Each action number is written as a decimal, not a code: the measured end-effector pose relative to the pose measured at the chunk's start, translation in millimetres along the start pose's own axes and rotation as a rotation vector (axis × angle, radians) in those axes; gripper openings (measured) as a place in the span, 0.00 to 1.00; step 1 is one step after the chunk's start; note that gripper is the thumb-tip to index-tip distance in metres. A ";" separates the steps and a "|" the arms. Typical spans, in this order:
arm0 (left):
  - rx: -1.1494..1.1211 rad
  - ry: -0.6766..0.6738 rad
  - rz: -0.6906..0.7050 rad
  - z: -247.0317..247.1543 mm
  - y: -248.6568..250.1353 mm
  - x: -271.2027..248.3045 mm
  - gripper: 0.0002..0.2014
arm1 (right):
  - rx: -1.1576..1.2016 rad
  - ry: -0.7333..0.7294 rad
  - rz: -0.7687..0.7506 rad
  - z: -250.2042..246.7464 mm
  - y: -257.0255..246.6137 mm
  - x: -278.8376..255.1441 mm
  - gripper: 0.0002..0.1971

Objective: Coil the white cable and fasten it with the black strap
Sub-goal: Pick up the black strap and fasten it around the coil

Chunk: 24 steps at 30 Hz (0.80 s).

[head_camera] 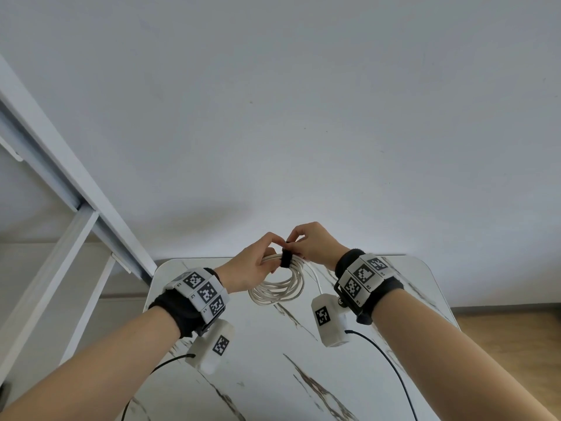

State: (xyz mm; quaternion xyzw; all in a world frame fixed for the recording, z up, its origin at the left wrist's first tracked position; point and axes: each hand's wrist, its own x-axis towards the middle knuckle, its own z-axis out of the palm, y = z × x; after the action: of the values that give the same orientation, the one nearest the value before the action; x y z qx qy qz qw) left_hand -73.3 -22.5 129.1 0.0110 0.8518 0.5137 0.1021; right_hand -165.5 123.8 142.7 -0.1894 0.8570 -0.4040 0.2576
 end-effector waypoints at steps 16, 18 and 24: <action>0.080 0.007 -0.070 2.5 0.5 0.3 0.07 | -0.168 -0.120 -0.026 1.6 2.0 -8.7 0.10; 0.057 0.015 -0.082 0.5 1.0 0.6 0.08 | -0.090 -0.096 -0.075 -1.7 0.8 -11.6 0.10; 0.079 0.032 -0.104 -4.8 -2.0 2.9 0.10 | 0.026 -0.096 -0.069 -2.4 0.2 -14.3 0.13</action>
State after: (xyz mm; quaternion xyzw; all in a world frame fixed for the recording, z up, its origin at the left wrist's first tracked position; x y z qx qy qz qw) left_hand -76.9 -27.2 129.0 -0.0374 0.8724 0.4737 0.1146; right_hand -155.6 132.9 148.1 -0.2346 0.8313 -0.4145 0.2866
